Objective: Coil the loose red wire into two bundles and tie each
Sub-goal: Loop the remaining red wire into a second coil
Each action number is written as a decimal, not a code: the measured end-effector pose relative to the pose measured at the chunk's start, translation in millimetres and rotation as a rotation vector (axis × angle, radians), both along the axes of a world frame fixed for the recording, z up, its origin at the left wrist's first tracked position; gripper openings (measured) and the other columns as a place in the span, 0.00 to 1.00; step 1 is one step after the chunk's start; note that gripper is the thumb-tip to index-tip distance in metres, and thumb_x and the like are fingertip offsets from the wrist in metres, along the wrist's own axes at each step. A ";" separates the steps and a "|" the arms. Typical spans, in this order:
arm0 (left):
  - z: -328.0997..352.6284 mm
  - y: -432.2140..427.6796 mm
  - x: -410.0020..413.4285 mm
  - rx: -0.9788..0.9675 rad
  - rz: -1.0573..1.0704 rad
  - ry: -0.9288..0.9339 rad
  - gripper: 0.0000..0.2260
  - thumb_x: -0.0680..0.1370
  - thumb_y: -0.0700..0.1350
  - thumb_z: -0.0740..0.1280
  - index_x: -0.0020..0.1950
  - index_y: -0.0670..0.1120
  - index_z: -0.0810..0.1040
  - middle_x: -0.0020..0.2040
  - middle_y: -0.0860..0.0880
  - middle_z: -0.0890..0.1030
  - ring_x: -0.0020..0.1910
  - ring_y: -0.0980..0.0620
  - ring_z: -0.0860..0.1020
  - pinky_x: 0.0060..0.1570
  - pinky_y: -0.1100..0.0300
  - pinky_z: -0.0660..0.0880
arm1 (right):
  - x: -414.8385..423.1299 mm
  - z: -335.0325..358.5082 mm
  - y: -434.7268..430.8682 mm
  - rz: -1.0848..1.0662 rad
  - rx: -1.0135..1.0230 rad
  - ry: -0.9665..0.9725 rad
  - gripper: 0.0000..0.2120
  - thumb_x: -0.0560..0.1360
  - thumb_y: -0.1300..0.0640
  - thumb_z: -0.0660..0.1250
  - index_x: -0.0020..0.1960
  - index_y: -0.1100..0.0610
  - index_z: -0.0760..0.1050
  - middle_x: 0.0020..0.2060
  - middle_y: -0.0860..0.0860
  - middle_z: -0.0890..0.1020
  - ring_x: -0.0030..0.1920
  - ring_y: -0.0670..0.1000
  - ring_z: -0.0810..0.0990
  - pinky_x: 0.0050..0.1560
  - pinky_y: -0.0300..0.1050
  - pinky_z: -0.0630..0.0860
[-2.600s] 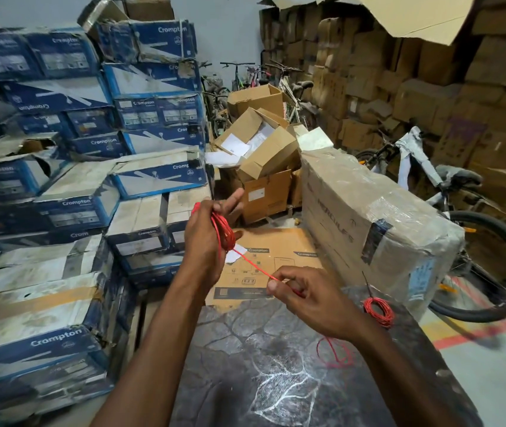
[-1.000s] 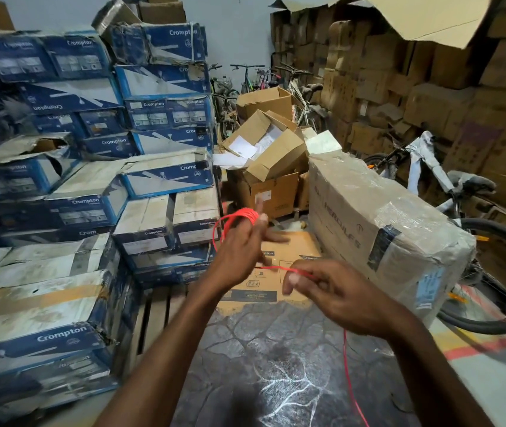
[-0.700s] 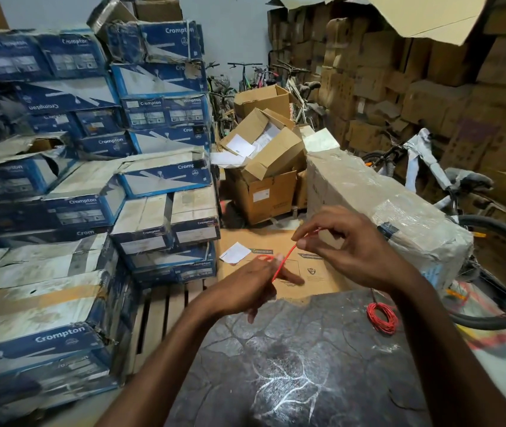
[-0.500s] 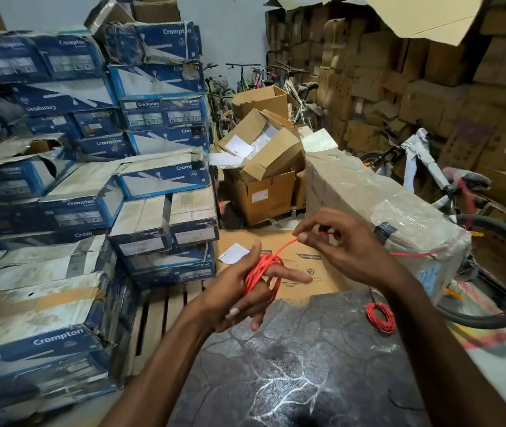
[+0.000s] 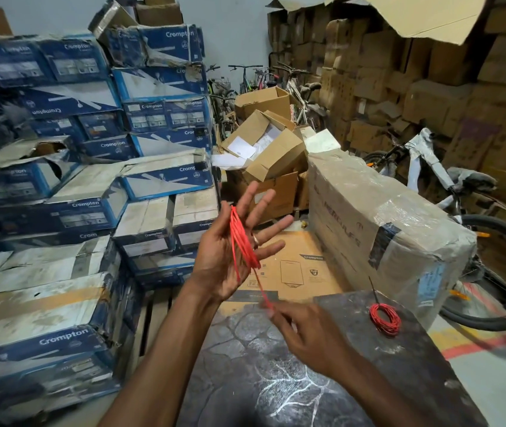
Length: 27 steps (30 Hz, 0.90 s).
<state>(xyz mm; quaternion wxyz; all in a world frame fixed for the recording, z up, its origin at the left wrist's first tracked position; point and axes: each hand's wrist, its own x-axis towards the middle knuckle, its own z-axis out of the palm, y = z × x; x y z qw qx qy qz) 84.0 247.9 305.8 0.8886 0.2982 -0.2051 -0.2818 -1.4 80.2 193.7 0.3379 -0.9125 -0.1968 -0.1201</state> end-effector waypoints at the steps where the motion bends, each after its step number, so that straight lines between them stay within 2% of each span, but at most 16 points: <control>1: 0.6 -0.3 3.6 0.076 0.073 -0.006 0.25 0.85 0.60 0.48 0.79 0.54 0.67 0.77 0.48 0.70 0.71 0.35 0.73 0.56 0.43 0.81 | -10.3 -0.6 2.4 0.031 -0.071 0.000 0.18 0.85 0.38 0.54 0.66 0.40 0.77 0.28 0.38 0.74 0.31 0.42 0.78 0.35 0.43 0.75; 4: -3.2 2.3 11.7 0.394 0.221 -0.134 0.25 0.84 0.62 0.46 0.79 0.59 0.65 0.79 0.54 0.66 0.72 0.40 0.73 0.58 0.45 0.80 | -31.7 8.1 0.0 0.048 -0.154 -0.075 0.13 0.85 0.40 0.53 0.61 0.41 0.73 0.34 0.43 0.79 0.36 0.48 0.78 0.35 0.48 0.76; 7: -11.8 8.0 11.8 0.832 0.245 -0.415 0.26 0.81 0.65 0.47 0.79 0.64 0.61 0.80 0.53 0.64 0.68 0.47 0.77 0.55 0.52 0.81 | -35.1 33.8 -13.4 -0.006 -0.190 -0.189 0.10 0.85 0.44 0.58 0.60 0.42 0.76 0.41 0.41 0.84 0.37 0.45 0.80 0.34 0.46 0.77; 8: -13.1 9.0 9.4 0.971 0.231 -0.509 0.27 0.80 0.66 0.47 0.79 0.65 0.58 0.80 0.52 0.65 0.64 0.48 0.80 0.54 0.54 0.82 | -33.0 43.9 -18.6 -0.017 -0.201 -0.233 0.10 0.84 0.45 0.59 0.60 0.43 0.77 0.43 0.41 0.85 0.37 0.44 0.81 0.34 0.45 0.77; 10: -14.9 9.9 2.3 1.206 0.182 -0.672 0.27 0.81 0.67 0.44 0.80 0.66 0.53 0.75 0.55 0.71 0.47 0.51 0.86 0.53 0.55 0.81 | -25.8 65.8 -29.6 -0.018 -0.172 -0.310 0.09 0.83 0.49 0.62 0.58 0.46 0.81 0.44 0.41 0.86 0.36 0.40 0.80 0.33 0.41 0.78; 12: -18.7 9.5 -4.4 1.386 0.118 -0.811 0.29 0.80 0.67 0.41 0.81 0.64 0.50 0.64 0.55 0.82 0.31 0.54 0.82 0.56 0.54 0.77 | -15.6 87.0 -41.7 -0.013 -0.115 -0.385 0.11 0.83 0.48 0.63 0.57 0.48 0.83 0.42 0.42 0.85 0.36 0.39 0.78 0.32 0.39 0.78; 13: -20.9 9.2 -7.4 1.421 0.080 -0.841 0.29 0.81 0.67 0.41 0.82 0.63 0.50 0.55 0.53 0.86 0.27 0.57 0.78 0.55 0.52 0.77 | -8.9 96.2 -48.0 -0.012 -0.094 -0.411 0.13 0.83 0.46 0.63 0.56 0.49 0.84 0.42 0.42 0.84 0.36 0.39 0.79 0.32 0.41 0.79; 15: -23.4 7.4 -16.0 1.361 -0.006 -0.808 0.27 0.84 0.63 0.41 0.82 0.60 0.56 0.36 0.48 0.83 0.24 0.59 0.72 0.44 0.54 0.75 | 5.6 109.0 -59.8 -0.010 -0.056 -0.428 0.14 0.83 0.45 0.63 0.56 0.51 0.84 0.44 0.44 0.84 0.40 0.43 0.81 0.34 0.46 0.79; 17: -25.2 5.8 -23.4 1.165 -0.130 -0.651 0.27 0.84 0.61 0.43 0.78 0.57 0.67 0.24 0.48 0.71 0.22 0.56 0.65 0.30 0.60 0.67 | 20.6 116.2 -67.6 -0.007 -0.022 -0.424 0.14 0.83 0.46 0.64 0.56 0.52 0.84 0.46 0.45 0.84 0.43 0.45 0.80 0.38 0.46 0.78; 20: -26.5 4.7 -33.1 0.789 -0.340 -0.357 0.29 0.86 0.60 0.44 0.71 0.48 0.77 0.22 0.50 0.58 0.20 0.55 0.55 0.23 0.60 0.52 | 37.1 118.2 -69.0 0.008 0.002 -0.409 0.13 0.83 0.49 0.63 0.56 0.54 0.84 0.46 0.41 0.80 0.45 0.41 0.76 0.41 0.41 0.73; 21: -25.7 3.5 -35.7 0.656 -0.393 -0.292 0.30 0.86 0.58 0.44 0.68 0.42 0.79 0.22 0.49 0.55 0.19 0.54 0.53 0.22 0.58 0.48 | 39.7 115.1 -66.3 0.005 0.045 -0.371 0.13 0.82 0.49 0.63 0.55 0.53 0.83 0.46 0.41 0.81 0.45 0.43 0.77 0.40 0.43 0.74; 23: -25.0 1.0 -37.2 0.410 -0.406 -0.208 0.31 0.86 0.57 0.46 0.54 0.37 0.82 0.21 0.48 0.53 0.18 0.54 0.51 0.21 0.55 0.45 | 40.3 103.8 -55.0 -0.032 0.194 -0.215 0.12 0.82 0.46 0.63 0.53 0.51 0.82 0.45 0.44 0.83 0.45 0.46 0.80 0.42 0.49 0.78; 25: -23.9 0.5 -37.1 0.223 -0.349 -0.121 0.31 0.85 0.58 0.48 0.37 0.41 0.79 0.20 0.49 0.55 0.18 0.53 0.51 0.21 0.58 0.46 | 38.1 90.0 -40.4 -0.048 0.346 -0.036 0.10 0.83 0.47 0.63 0.50 0.50 0.79 0.44 0.46 0.84 0.47 0.47 0.82 0.46 0.50 0.80; 27: -22.3 1.3 -37.6 0.135 -0.276 -0.021 0.30 0.84 0.60 0.50 0.27 0.48 0.69 0.19 0.50 0.56 0.18 0.53 0.52 0.22 0.60 0.48 | 34.2 80.1 -27.3 -0.016 0.476 0.098 0.09 0.85 0.52 0.61 0.49 0.53 0.76 0.45 0.45 0.85 0.48 0.45 0.82 0.45 0.43 0.77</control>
